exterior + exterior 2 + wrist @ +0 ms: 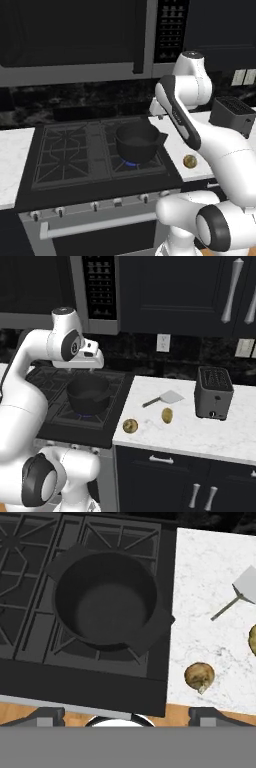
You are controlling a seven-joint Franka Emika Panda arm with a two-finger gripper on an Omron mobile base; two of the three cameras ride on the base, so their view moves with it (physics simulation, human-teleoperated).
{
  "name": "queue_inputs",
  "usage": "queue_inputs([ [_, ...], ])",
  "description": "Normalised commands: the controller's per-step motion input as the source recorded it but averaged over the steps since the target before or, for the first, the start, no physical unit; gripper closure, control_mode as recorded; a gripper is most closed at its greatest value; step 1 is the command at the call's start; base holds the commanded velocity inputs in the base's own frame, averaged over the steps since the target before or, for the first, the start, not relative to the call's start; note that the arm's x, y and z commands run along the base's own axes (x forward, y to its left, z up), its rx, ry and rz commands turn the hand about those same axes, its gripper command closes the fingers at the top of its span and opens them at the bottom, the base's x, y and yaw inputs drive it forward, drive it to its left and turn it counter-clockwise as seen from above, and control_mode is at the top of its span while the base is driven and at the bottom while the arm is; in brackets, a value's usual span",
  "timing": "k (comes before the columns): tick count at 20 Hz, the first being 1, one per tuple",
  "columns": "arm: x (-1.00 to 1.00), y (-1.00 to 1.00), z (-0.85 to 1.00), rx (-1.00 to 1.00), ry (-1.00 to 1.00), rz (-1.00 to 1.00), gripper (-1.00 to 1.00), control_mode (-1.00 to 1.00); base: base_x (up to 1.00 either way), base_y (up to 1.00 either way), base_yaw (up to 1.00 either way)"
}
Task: Put the onion and potato in the pot. Retrieve the spatula and lightly stir the vegetables in the pot.
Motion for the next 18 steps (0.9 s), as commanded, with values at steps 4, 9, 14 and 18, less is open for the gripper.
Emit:
queue_inputs([
  [4, 0.00, 0.00, 0.00, 0.00, 0.00, 0.00, -1.00, 1.00, 0.00, -0.31, -0.02],
  [9, 0.00, 0.00, 0.00, 0.00, 0.00, 0.00, -1.00, 1.00, 0.00, -0.01, -0.01],
  [14, 0.00, -0.15, -0.14, 0.01, 0.00, -0.03, -1.00, -1.00, 0.00, 0.00, 0.00],
  [18, -0.11, -0.53, -0.46, 0.09, 0.04, -0.01, -1.00, -1.00, 0.00, 0.00, 0.00],
])
